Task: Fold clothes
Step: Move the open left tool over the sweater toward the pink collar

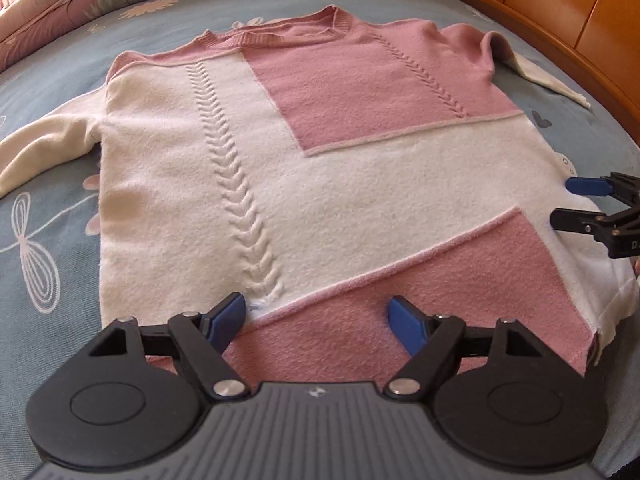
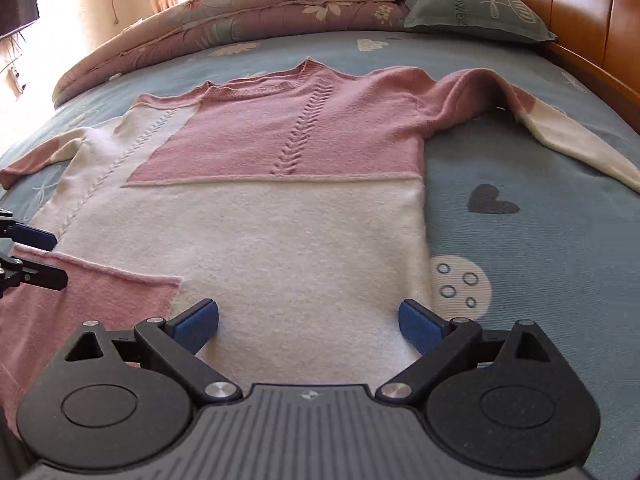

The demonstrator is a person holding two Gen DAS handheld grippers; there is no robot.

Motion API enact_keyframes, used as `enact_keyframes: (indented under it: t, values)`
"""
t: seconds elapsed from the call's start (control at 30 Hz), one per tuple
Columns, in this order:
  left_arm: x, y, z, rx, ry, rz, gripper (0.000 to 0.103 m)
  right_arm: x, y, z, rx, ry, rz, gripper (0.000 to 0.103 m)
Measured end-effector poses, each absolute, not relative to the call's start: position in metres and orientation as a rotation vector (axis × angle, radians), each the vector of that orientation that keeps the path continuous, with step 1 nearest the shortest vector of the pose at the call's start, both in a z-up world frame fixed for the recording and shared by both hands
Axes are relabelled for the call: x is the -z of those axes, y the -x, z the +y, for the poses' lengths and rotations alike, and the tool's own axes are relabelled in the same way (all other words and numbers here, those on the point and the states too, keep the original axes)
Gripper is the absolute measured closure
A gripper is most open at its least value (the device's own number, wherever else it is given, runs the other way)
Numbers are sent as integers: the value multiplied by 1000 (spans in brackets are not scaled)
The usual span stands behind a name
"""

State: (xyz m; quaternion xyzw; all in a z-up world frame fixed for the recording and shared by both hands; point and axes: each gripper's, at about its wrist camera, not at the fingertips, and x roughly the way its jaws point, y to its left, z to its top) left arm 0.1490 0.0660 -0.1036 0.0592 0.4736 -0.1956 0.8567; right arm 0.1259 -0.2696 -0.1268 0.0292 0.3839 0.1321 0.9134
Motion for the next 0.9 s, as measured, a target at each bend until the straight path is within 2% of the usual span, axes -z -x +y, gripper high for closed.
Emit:
enact_keyframes:
  t: [0.17,0.3,0.47,0.6,0.8,0.9]
  values:
    - [89,-147,94,370,-59,1021,24,118,-105,-267,-292,-13,805,2]
    - [77,-153,80,413,-92,969,24,108,-113,-241,-342,-22,794,0]
    - [99,-159,76,392,-130,1058,23,126,-120,-211,-335,95,821,0]
    - [94,-145,99,389,-111,1052,23,127,-117,-216,-327,80,824,0]
    - [73,-122,119,382,35,1046,23,130,-115,-213,-301,89,816,0]
    - [79,-109,118,407,96,1086,20,130,-114,-213,-302,85,813,0]
